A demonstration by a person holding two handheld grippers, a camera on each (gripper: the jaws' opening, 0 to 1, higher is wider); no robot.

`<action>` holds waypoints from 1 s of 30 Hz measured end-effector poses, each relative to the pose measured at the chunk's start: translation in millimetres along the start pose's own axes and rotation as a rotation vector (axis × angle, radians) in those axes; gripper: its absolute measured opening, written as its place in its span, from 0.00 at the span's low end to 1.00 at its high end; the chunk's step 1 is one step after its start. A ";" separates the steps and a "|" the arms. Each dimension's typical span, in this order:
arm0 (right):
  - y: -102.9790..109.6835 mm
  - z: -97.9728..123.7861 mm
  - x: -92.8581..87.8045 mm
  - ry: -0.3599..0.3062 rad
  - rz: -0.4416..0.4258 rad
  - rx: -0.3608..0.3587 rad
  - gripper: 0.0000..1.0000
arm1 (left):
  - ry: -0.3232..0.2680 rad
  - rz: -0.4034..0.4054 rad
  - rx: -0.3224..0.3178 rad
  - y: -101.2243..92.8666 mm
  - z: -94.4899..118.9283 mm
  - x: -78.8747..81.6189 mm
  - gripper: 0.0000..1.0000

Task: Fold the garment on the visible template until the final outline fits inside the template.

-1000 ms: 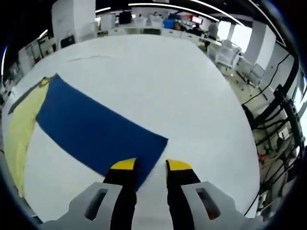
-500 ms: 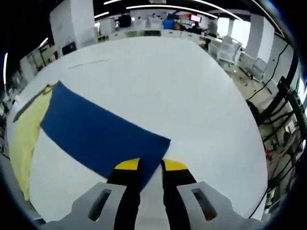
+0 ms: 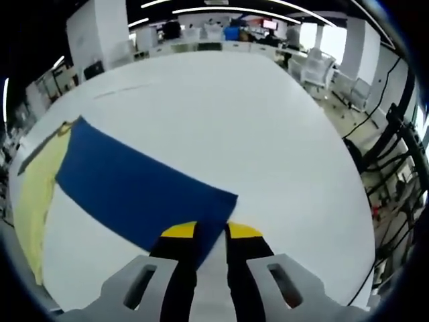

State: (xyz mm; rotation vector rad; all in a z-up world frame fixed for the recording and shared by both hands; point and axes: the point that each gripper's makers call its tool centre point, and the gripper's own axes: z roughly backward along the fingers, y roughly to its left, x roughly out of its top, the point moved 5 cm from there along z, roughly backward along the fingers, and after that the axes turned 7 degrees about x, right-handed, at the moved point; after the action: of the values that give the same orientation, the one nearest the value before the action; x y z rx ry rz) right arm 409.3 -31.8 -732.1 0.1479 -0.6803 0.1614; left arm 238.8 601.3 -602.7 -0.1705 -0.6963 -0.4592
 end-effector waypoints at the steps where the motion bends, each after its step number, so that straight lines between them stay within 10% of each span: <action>1: -0.6 -0.1 -0.1 0.001 -0.003 0.000 0.15 | 0.001 -0.001 -0.001 -0.2 0.0 0.3 0.70; 30: 3.8 -2.3 -1.0 0.000 -0.016 0.008 0.03 | -0.011 0.019 0.014 0.8 5.2 -5.7 0.70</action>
State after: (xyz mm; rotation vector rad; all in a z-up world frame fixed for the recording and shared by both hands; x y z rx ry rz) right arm 409.2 -27.7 -734.2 0.1609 -0.6788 0.1488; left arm 232.3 605.6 -602.5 -0.1662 -0.7084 -0.4349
